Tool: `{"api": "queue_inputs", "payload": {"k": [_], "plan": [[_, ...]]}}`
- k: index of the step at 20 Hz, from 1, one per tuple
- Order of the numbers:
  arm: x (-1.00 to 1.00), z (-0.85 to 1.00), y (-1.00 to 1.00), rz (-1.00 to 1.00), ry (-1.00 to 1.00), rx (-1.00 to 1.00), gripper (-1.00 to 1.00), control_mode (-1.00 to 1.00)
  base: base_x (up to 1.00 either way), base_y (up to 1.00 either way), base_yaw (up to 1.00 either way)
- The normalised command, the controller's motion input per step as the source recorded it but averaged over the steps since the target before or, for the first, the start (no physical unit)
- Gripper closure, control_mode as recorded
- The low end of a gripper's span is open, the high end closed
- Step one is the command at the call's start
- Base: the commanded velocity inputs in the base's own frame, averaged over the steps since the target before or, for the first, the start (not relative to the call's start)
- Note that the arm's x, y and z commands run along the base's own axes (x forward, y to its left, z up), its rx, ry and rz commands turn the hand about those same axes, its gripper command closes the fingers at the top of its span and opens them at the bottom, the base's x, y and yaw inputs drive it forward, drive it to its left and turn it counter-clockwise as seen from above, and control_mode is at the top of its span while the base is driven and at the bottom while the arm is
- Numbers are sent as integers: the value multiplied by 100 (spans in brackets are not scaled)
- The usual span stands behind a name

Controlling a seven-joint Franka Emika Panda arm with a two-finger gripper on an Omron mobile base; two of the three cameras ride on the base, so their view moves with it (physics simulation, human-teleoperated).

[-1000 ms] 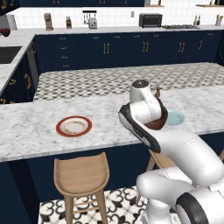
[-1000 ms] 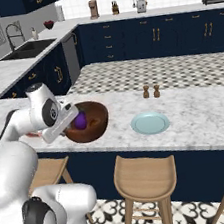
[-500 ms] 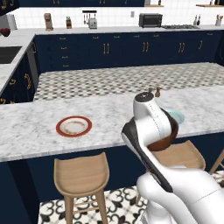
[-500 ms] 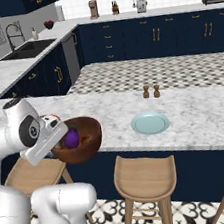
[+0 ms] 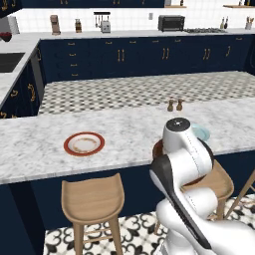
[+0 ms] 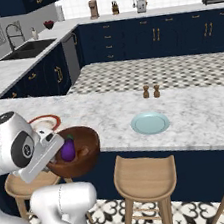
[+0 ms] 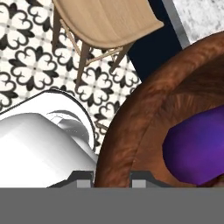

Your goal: Pick the chicken drumstick and eggplant from their plates and place them in the bowl. Then put the bowl in the fridge.

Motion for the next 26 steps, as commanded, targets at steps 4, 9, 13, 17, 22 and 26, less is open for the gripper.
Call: {"api": "queue_inputs", "payload": {"k": [4, 9, 13, 17, 22, 26], "plan": [[-3, 0, 0, 0, 0, 0, 100, 100, -25, 0, 0], [0, 0, 0, 0, 0, 0, 100, 100, -68, -38, -37], [0, 0, 0, 0, 0, 0, 100, 100, 0, -2, -82], [0, 0, 0, 0, 0, 0, 100, 100, 0, 0, -89], [0, 0, 0, 0, 0, 0, 100, 100, 0, -27, -82], [0, 0, 0, 0, 0, 0, 100, 100, 0, -51, -80]]}}
